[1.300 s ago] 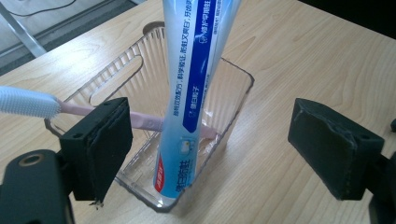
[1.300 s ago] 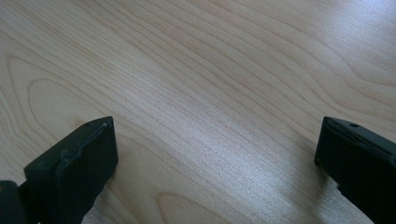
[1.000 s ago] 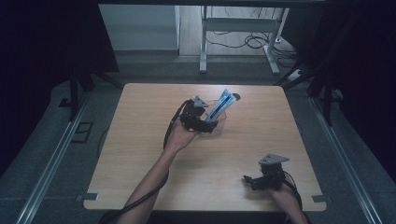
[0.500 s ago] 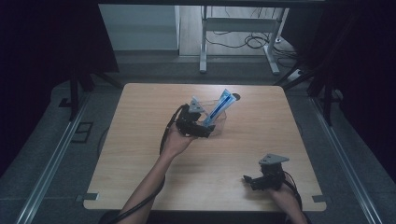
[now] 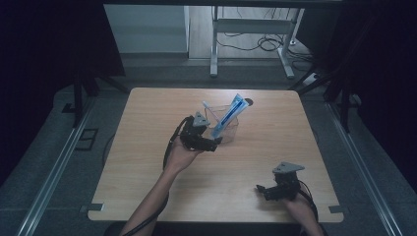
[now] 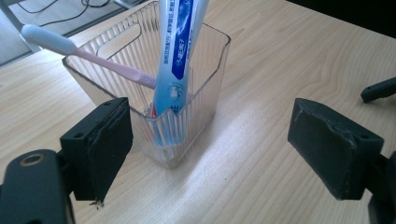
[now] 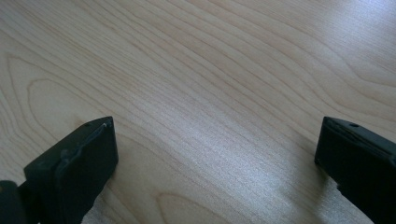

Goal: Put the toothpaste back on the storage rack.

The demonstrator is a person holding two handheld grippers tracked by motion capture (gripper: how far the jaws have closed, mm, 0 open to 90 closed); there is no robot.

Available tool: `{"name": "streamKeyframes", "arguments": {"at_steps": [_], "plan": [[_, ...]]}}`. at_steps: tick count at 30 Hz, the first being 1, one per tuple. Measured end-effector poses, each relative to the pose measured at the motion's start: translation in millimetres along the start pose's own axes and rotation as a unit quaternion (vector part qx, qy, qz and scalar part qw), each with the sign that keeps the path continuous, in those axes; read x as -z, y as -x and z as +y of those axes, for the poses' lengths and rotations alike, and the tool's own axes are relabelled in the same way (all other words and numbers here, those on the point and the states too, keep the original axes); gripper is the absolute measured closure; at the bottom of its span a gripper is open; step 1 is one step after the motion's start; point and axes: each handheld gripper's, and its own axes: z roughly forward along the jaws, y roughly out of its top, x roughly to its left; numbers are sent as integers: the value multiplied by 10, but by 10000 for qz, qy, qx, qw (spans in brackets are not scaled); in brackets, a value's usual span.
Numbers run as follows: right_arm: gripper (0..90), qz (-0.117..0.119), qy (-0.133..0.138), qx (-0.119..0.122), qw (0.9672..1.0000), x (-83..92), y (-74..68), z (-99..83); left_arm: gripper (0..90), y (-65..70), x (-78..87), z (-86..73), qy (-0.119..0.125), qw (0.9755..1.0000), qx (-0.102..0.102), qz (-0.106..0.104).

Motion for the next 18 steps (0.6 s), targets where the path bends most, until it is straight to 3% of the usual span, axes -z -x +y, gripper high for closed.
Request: {"name": "streamKeyframes", "arguments": {"at_steps": [18], "plan": [[0, 4, 2, -4, 10000, 0, 0, 1, 144, 99, 199, -295, 70, 9999, -17, 78]]}}
